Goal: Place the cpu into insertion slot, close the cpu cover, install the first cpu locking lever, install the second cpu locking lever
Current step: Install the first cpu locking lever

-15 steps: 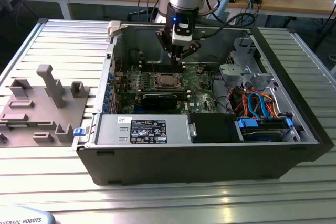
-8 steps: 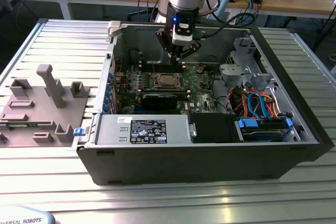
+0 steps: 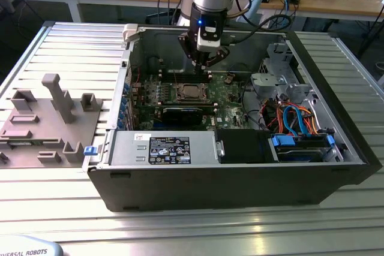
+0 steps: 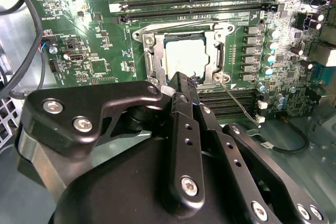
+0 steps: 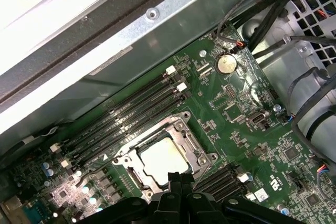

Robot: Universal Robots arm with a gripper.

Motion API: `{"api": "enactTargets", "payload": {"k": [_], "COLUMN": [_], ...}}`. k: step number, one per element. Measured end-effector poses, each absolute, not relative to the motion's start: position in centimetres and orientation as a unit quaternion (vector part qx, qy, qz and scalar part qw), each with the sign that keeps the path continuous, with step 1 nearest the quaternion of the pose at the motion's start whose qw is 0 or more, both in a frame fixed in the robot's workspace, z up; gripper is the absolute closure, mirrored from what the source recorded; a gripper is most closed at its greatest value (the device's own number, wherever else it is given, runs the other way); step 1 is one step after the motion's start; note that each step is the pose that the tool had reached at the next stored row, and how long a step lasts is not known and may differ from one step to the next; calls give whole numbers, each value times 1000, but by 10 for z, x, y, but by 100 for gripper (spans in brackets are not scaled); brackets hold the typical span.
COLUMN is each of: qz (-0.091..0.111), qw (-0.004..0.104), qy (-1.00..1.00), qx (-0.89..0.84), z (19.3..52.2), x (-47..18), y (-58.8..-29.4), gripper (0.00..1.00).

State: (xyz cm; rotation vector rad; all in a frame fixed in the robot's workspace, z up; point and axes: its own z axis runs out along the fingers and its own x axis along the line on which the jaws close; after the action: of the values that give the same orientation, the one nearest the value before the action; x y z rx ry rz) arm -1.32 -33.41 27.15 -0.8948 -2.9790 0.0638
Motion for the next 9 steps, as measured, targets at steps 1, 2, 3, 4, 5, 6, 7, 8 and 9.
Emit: {"api": "enactTargets", "payload": {"k": [1, 2, 3, 4, 5, 6, 7, 8, 9], "qz": [21, 21, 21, 21, 21, 21, 21, 21, 21], "qw": [15, 15, 15, 15, 15, 15, 15, 15, 15], "qy": [-958, -958, -958, -958, -958, -958, -958, -958, -959], "qx": [-287, -287, -286, -286, -285, -285, -284, -284, -283], "z": [271, 271, 271, 271, 271, 271, 271, 271, 271], "x": [-13, -13, -13, -13, -13, -13, -13, -13, -13], "y": [-334, -334, -334, -334, -334, -334, -334, -334, -334], "gripper": [89, 89, 89, 89, 89, 89, 89, 89, 89]}}
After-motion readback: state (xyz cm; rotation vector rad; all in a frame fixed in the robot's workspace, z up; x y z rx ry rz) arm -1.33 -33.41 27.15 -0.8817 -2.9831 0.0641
